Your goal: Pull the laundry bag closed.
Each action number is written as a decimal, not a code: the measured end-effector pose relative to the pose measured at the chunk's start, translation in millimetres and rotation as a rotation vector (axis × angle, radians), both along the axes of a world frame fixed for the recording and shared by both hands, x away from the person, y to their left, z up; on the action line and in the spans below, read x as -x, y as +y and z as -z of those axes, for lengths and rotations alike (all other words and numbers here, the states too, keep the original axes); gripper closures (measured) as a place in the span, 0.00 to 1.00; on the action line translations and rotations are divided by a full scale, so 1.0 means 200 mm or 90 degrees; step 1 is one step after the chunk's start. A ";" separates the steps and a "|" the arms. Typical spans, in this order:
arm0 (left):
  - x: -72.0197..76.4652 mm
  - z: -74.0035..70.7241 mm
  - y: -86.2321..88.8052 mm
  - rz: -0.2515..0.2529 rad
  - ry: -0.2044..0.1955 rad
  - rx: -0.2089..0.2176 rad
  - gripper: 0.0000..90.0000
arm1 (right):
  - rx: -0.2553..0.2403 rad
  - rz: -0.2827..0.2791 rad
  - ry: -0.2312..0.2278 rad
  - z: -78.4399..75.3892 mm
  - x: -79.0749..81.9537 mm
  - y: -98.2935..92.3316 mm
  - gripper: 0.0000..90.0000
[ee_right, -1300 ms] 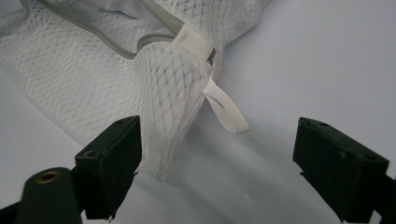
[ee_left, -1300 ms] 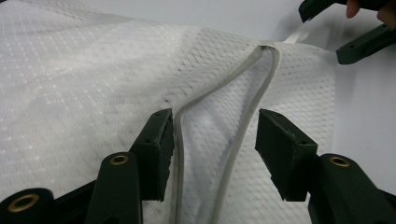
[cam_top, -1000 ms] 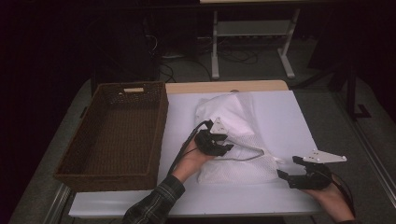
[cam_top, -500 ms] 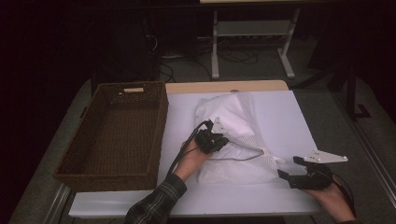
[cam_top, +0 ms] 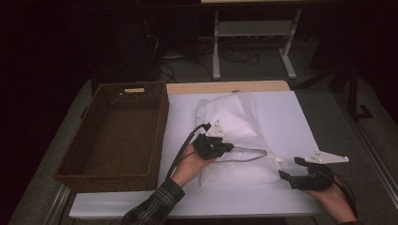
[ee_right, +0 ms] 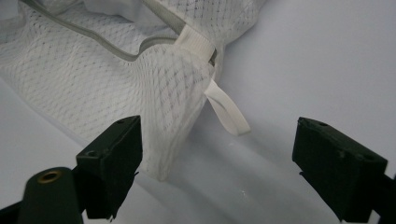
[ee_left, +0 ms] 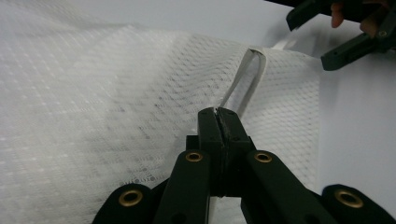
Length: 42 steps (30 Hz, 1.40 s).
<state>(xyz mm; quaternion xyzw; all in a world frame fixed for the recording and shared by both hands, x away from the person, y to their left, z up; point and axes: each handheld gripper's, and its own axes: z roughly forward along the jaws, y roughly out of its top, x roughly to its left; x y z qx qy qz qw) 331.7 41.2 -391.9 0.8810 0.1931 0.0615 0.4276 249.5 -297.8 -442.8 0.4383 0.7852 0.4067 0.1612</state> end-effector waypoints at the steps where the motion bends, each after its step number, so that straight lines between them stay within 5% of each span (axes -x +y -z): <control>1: 0.00 0.01 -0.01 0.002 0.005 0.001 0.99 | 0.000 0.000 0.000 0.00 0.00 0.00 0.17; 5: 0.02 0.06 -0.03 0.015 0.021 -0.010 1.00 | -0.001 -0.001 0.000 0.00 0.00 0.00 0.17; 10: 0.03 0.16 -0.08 0.031 0.035 -0.055 1.00 | -0.003 -0.001 0.001 0.00 -0.01 0.00 0.17; 21: 0.00 0.24 -0.08 0.019 0.052 -0.070 0.98 | -0.001 -0.005 0.000 0.00 -0.01 0.00 0.17; 34: 0.04 0.15 -0.04 0.035 0.071 -0.020 0.63 | 0.003 -0.013 -0.002 0.00 -0.01 0.01 0.18; 42: 0.13 0.11 0.10 -0.003 0.064 0.006 0.40 | 0.003 -0.033 -0.006 -0.01 -0.03 0.04 0.18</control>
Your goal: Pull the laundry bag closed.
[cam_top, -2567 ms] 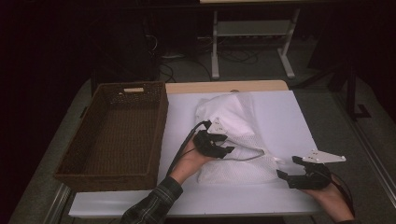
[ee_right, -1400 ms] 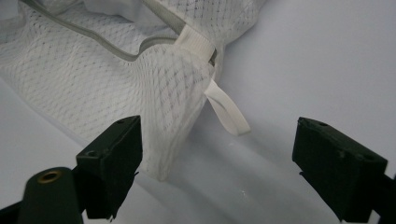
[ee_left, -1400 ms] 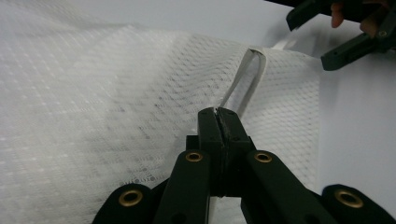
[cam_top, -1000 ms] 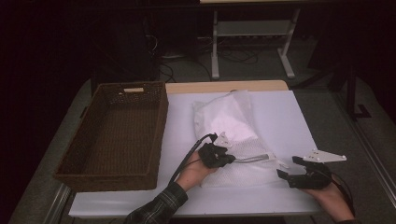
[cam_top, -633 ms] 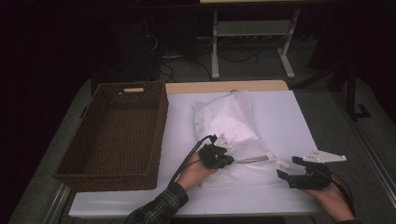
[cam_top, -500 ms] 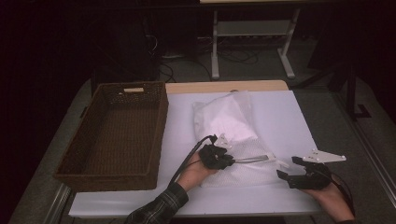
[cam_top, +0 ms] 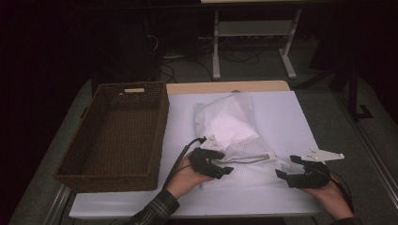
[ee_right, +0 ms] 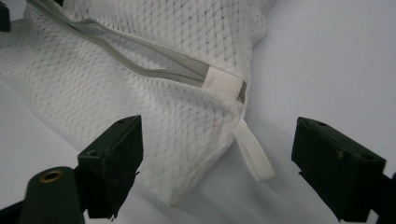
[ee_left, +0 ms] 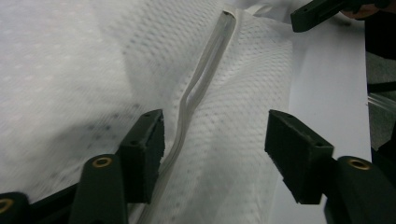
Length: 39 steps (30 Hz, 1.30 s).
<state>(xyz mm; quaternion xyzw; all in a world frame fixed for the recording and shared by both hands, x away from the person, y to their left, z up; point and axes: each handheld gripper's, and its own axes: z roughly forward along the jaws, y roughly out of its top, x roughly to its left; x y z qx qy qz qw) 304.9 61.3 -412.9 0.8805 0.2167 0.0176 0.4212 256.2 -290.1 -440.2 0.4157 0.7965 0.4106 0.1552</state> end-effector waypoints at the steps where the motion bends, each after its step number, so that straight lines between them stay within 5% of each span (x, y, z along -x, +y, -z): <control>1: 0.01 0.00 0.02 -0.005 0.000 0.003 0.39 | 0.000 -0.004 -0.003 0.00 0.00 0.00 0.18; 13: 0.13 -0.01 0.22 -0.077 -0.013 -0.002 0.20 | -0.004 -0.059 -0.017 -0.04 -0.04 0.08 0.17; 39: 0.35 0.10 0.39 -0.159 0.007 0.005 0.14 | -0.011 -0.244 -0.008 -0.12 -0.16 0.41 0.28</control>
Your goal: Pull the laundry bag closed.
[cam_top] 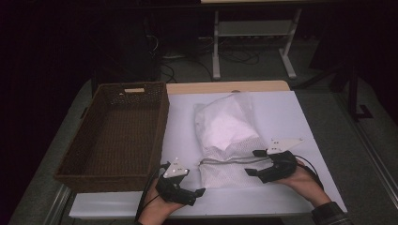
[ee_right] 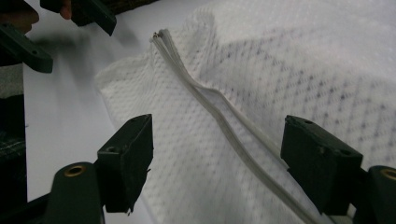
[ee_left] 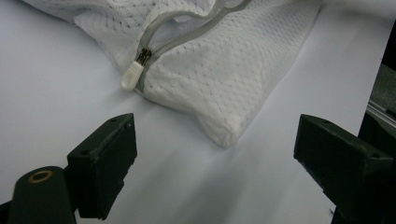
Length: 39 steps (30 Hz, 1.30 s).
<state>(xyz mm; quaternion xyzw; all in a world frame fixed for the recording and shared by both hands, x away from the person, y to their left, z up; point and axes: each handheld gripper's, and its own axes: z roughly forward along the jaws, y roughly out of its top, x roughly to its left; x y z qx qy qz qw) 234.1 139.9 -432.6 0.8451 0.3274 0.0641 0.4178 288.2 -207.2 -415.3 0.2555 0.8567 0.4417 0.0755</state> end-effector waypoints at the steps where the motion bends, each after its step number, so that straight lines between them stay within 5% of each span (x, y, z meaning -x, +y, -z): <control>1: 0.00 0.00 0.00 0.001 0.001 -0.001 0.14 | -0.001 -0.004 0.000 0.00 -0.01 0.01 0.29; 20: 0.00 0.03 -0.01 -0.003 0.014 -0.028 0.14 | -0.009 -0.080 0.002 -0.04 -0.14 0.32 0.38; 39: 0.00 0.02 -0.01 -0.010 0.014 -0.040 0.14 | 0.014 -0.149 -0.002 -0.08 -0.22 0.62 0.65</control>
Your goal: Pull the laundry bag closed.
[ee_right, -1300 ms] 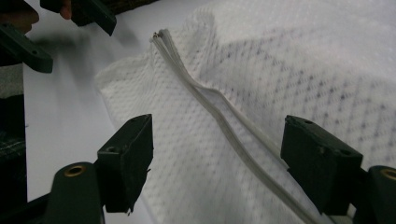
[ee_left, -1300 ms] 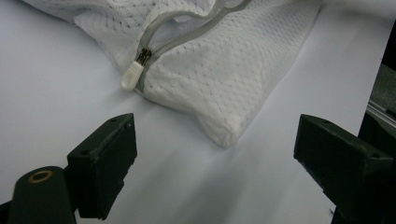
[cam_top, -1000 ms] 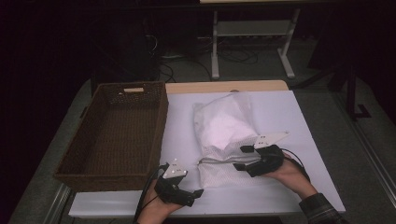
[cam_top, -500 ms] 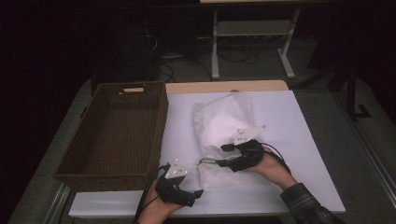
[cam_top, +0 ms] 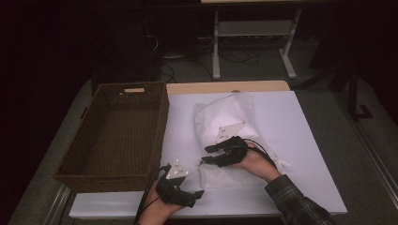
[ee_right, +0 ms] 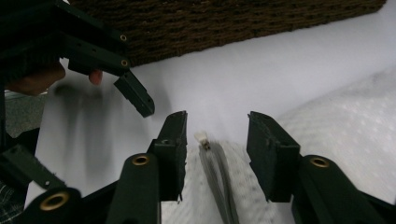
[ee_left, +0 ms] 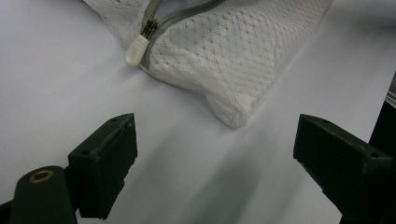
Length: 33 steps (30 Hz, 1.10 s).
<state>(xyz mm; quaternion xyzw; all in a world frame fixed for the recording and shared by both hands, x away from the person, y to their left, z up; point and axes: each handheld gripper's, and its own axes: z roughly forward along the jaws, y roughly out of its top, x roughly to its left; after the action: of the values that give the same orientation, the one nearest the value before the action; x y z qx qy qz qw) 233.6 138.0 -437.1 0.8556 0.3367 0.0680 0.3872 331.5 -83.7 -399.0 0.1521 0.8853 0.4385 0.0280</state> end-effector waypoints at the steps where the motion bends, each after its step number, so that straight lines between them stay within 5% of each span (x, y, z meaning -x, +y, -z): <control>1: 0.00 0.00 0.00 0.000 0.000 0.000 0.14 | 0.002 -0.003 0.002 0.00 0.00 0.02 0.65; 11: 0.00 0.00 0.00 -0.002 0.000 -0.003 0.14 | 0.054 -0.043 0.005 0.03 -0.03 0.17 0.69; 25: 0.00 0.00 0.00 0.001 0.007 -0.001 0.14 | 0.134 -0.067 0.014 0.15 -0.06 0.27 0.77; 33: 0.00 0.00 0.00 0.001 0.008 0.000 0.14 | 0.110 -0.061 0.014 0.13 -0.06 0.26 0.86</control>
<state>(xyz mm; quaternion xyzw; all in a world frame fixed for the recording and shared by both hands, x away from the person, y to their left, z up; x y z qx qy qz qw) 233.6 137.8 -437.6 0.8564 0.3381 0.0624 0.3852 344.3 -32.4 -424.2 0.1114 0.9265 0.3593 0.0105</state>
